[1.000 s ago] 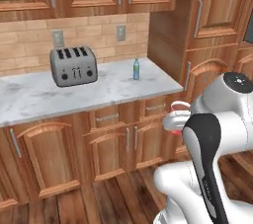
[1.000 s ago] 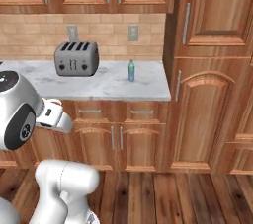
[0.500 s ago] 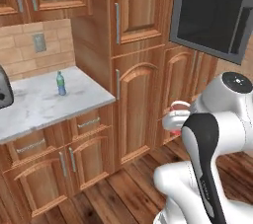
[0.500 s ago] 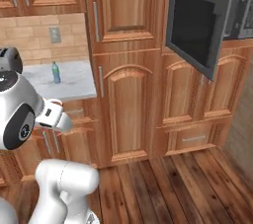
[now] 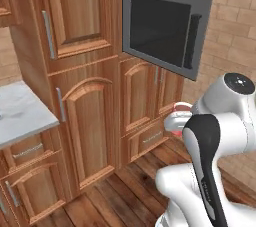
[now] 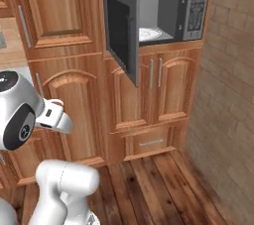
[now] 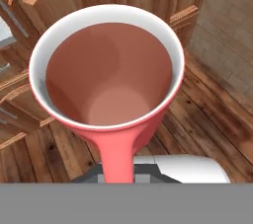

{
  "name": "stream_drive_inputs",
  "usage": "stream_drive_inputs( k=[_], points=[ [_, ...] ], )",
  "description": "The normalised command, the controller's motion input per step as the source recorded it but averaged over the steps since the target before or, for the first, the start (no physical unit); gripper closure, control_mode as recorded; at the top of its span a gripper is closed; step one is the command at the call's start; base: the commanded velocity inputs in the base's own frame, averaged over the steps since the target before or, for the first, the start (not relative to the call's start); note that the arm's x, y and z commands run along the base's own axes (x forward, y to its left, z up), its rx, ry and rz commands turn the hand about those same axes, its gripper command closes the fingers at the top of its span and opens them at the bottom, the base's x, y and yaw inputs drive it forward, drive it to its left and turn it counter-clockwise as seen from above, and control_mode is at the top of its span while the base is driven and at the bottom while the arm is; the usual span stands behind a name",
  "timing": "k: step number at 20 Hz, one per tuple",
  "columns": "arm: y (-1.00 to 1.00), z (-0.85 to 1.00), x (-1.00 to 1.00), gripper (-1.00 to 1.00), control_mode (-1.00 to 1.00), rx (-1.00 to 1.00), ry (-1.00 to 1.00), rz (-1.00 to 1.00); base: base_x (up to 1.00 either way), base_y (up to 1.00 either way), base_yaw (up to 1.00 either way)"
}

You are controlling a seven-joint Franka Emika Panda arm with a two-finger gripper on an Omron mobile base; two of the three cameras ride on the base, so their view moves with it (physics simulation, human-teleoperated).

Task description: Place the microwavable item in the microwave. Then, close the microwave door and press the start button.

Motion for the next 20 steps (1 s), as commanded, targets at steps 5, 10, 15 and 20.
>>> stream_drive_inputs(
  k=[5, 10, 15, 20],
  points=[
    [0.00, 0.00, 0.00, 1.00, 1.00, 0.00, 0.00, 0.00, 0.30, -0.99, 0.00],
    [0.00, 0.00, 0.00, 1.00, 1.00, 0.00, 0.00, 0.00, 0.39, -0.98, 0.03],
    [0.00, 0.00, 0.00, 1.00, 1.00, 0.00, 0.00, 0.00, 0.50, -0.69, 0.12],
    [0.00, 0.00, 0.00, 1.00, 1.00, 0.00, 0.00, 0.00, 0.55, -0.16, 0.26]
  ],
)
